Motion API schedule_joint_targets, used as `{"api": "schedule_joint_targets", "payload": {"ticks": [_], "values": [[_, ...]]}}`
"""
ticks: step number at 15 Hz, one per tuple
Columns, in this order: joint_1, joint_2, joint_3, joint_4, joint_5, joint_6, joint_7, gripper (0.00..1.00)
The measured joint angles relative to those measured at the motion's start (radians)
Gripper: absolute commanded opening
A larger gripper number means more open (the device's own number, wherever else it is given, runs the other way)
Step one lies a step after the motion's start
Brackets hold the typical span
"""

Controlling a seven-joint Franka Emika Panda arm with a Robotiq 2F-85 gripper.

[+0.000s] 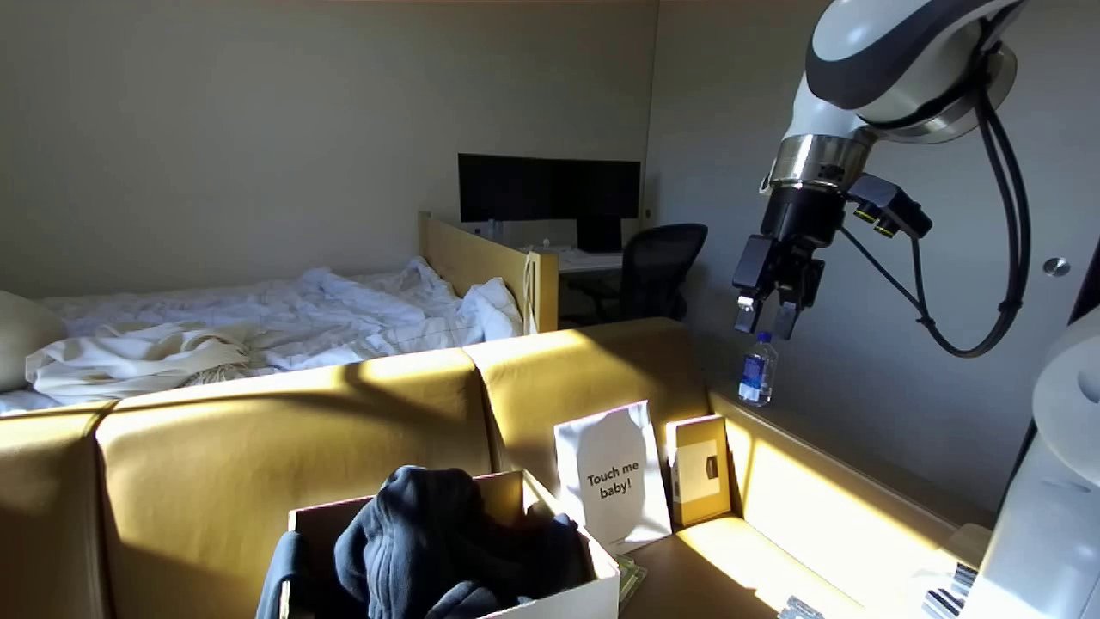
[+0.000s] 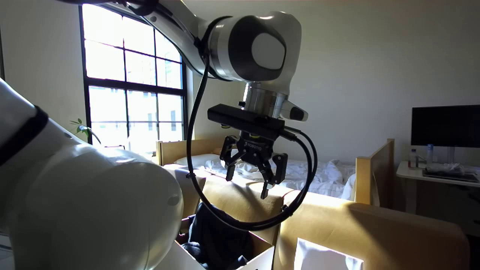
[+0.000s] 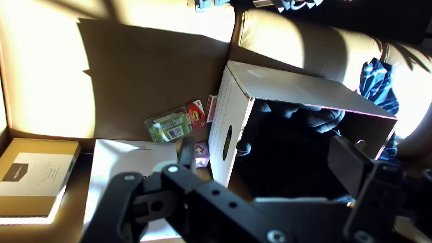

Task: Remove the jumper from the box

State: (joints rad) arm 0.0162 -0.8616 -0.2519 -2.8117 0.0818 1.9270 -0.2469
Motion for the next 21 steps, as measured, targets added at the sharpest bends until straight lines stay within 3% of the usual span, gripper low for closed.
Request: {"api": "schedule_joint_targets", "payload": {"ticks": [9, 13, 17, 21], "values": [[0.0, 0.0, 0.001, 0.002, 0.0, 0.0, 0.0, 1.0], [0.007, 0.039, 0.037, 0.012, 0.003, 0.042, 0.0, 1.0], [0.096, 0.19, 0.092, 0.036, 0.038, 0.189, 0.0, 1.0], [0.211, 0.387, 0.173, 0.072, 0.129, 0.462, 0.011, 1.0]]}}
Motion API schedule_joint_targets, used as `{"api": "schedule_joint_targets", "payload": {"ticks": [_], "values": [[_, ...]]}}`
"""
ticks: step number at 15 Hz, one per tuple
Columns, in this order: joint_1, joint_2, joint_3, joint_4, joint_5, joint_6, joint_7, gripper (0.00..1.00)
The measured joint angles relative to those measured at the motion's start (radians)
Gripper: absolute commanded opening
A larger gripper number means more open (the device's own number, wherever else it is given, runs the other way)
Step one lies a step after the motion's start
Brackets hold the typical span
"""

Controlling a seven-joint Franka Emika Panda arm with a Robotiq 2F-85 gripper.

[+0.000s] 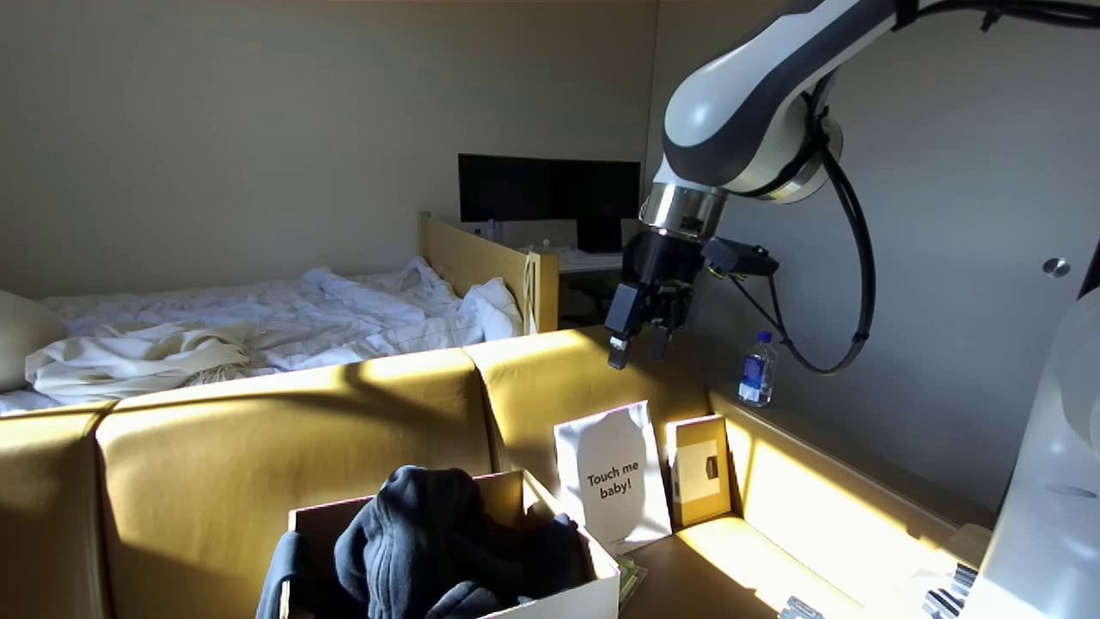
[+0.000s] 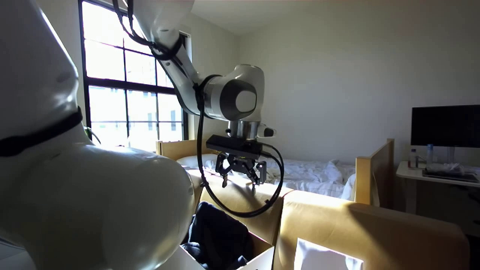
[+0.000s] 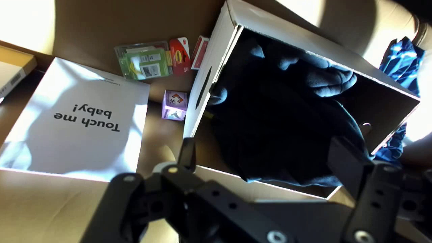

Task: Remove the jumper from the box

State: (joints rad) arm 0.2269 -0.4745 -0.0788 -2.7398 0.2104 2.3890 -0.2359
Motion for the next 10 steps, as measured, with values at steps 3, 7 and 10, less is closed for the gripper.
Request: {"api": "schedule_joint_targets", "payload": {"ticks": [3, 7, 10], "values": [[0.037, 0.13, 0.095, 0.053, 0.024, 0.178, 0.082, 1.0], [0.037, 0.169, 0.113, 0.087, 0.024, 0.186, 0.099, 1.0], [0.043, 0.172, 0.123, 0.092, 0.024, 0.187, 0.096, 1.0]]}}
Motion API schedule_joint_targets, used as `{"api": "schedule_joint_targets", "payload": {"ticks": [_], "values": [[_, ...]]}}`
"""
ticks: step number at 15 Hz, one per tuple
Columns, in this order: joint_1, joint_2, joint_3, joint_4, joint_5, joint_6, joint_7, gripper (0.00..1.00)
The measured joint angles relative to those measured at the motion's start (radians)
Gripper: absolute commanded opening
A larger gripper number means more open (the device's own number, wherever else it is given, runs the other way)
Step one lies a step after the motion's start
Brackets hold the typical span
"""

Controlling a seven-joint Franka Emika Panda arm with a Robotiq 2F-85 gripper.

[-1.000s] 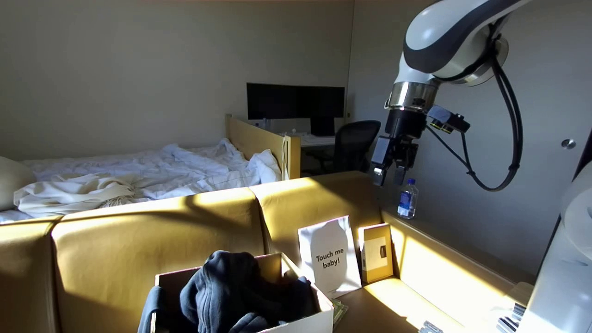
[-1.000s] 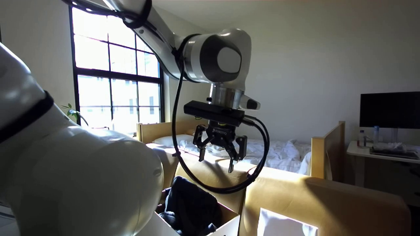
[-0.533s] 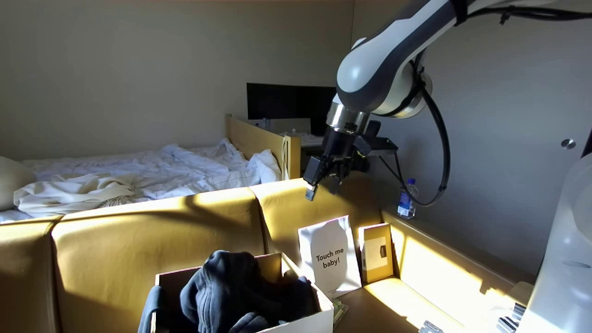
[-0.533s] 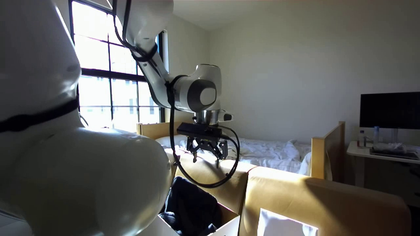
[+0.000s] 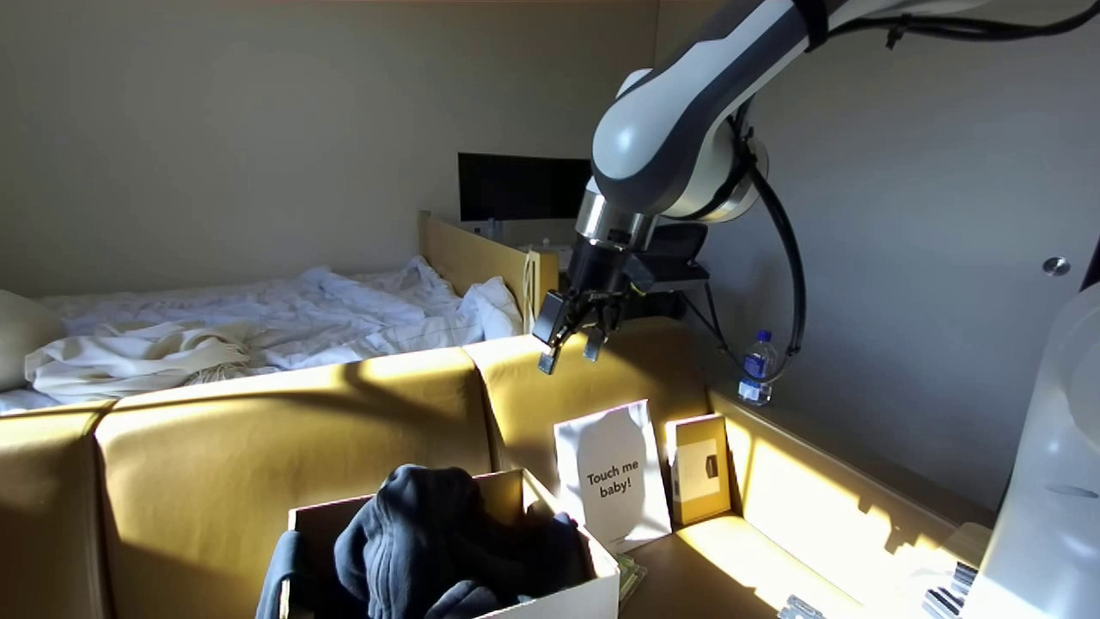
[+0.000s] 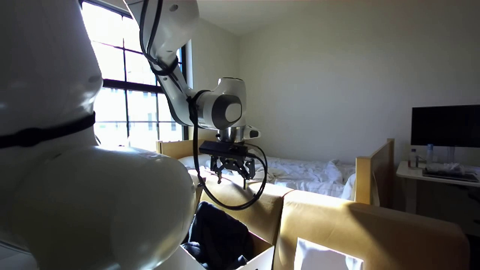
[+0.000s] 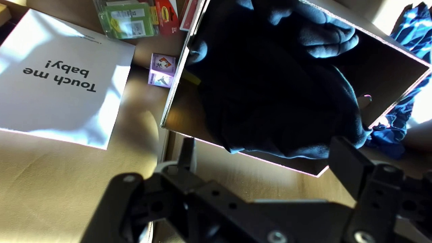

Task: Remove the jumper from the box

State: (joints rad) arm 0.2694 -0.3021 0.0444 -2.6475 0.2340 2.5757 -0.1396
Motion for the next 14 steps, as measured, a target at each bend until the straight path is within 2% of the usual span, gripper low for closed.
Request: {"api": "schedule_joint_targets", "payload": {"ticks": [2, 4, 6, 8, 10, 14], "values": [[0.043, 0.042, 0.022, 0.028, 0.039, 0.051, -0.015, 1.0], [0.09, 0.144, 0.059, 0.088, 0.07, 0.135, -0.018, 1.0], [0.09, 0.273, 0.112, 0.158, 0.045, 0.213, 0.002, 1.0], [0.079, 0.41, 0.137, 0.222, -0.059, 0.293, 0.073, 1.0], [0.067, 0.555, 0.161, 0.295, -0.082, 0.364, 0.094, 1.0], [-0.043, 0.832, 0.37, 0.488, -0.009, 0.466, 0.084, 1.0]]}}
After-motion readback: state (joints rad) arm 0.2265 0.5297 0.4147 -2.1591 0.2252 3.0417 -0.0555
